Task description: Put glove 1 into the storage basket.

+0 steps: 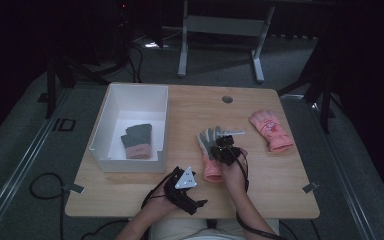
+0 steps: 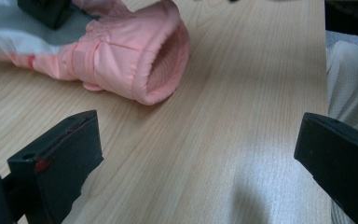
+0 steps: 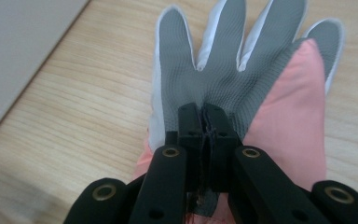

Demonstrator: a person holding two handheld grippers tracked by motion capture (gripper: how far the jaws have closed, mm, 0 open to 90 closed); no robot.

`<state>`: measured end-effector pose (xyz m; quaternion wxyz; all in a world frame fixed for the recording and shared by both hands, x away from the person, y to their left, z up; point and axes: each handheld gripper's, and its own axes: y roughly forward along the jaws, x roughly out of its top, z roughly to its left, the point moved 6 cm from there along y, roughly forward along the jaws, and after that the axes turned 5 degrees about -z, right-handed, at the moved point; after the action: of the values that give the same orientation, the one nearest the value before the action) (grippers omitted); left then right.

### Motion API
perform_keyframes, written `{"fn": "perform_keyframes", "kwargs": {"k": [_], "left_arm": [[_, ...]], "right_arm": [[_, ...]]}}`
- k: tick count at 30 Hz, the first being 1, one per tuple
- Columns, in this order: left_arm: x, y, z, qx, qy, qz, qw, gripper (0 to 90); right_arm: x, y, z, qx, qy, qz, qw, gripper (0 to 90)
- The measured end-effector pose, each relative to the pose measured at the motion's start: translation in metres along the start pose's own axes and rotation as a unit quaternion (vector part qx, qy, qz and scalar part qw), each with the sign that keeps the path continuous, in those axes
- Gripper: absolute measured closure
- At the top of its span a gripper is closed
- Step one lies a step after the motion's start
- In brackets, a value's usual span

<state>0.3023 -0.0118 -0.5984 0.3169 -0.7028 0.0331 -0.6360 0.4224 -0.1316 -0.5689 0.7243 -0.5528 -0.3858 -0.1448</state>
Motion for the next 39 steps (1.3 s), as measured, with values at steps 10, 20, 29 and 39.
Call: {"fn": "perform_keyframes", "kwargs": {"k": [10,20,29,39], "left_arm": [[-0.004,0.002,-0.001,-0.009,-0.001,0.011,0.9999,0.3],[-0.006,0.002,0.0,-0.015,-0.006,0.013,0.9998,0.3],[-0.006,0.003,-0.001,-0.015,-0.004,0.013,0.9998,0.3],[-0.006,0.003,-0.001,-0.016,-0.004,0.014,0.9998,0.3]], "right_arm": [[-0.007,0.016,0.001,-0.007,-0.002,0.004,1.0,83.2],[0.018,-0.014,-0.002,0.018,-0.013,-0.046,0.9987,67.9],[0.043,-0.062,-0.066,0.015,-0.063,-0.089,0.9939,67.6],[0.04,-0.08,-0.149,-0.02,-0.085,-0.088,0.9924,65.8]]}}
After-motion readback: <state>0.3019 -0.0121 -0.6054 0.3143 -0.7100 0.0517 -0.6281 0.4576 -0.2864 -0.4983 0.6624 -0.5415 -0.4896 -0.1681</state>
